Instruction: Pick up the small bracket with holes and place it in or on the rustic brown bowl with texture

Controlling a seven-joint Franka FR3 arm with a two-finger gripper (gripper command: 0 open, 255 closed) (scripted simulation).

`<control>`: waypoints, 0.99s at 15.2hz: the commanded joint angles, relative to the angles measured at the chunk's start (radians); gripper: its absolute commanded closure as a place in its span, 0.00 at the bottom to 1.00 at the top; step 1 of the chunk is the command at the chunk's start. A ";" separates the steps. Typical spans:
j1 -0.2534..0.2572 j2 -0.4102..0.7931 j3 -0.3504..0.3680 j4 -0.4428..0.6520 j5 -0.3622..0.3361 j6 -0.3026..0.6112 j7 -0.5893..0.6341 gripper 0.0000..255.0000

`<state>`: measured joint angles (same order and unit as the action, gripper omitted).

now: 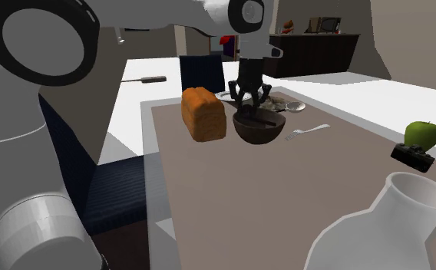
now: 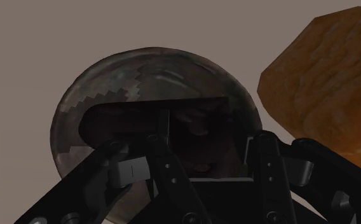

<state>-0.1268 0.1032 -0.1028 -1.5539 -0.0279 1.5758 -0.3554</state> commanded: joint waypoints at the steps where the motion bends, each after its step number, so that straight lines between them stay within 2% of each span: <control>1: 0.000 0.000 0.000 0.000 0.000 0.000 0.000 0.00; 6: 0.000 0.000 0.000 0.000 0.000 0.000 0.000 0.00; 10: -0.001 0.051 0.000 0.196 0.005 -0.145 -0.004 0.00; 15: -0.001 0.051 0.000 0.196 0.005 -0.145 -0.004 0.00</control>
<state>-0.1280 0.1536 -0.1029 -1.3589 -0.0231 1.4315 -0.3599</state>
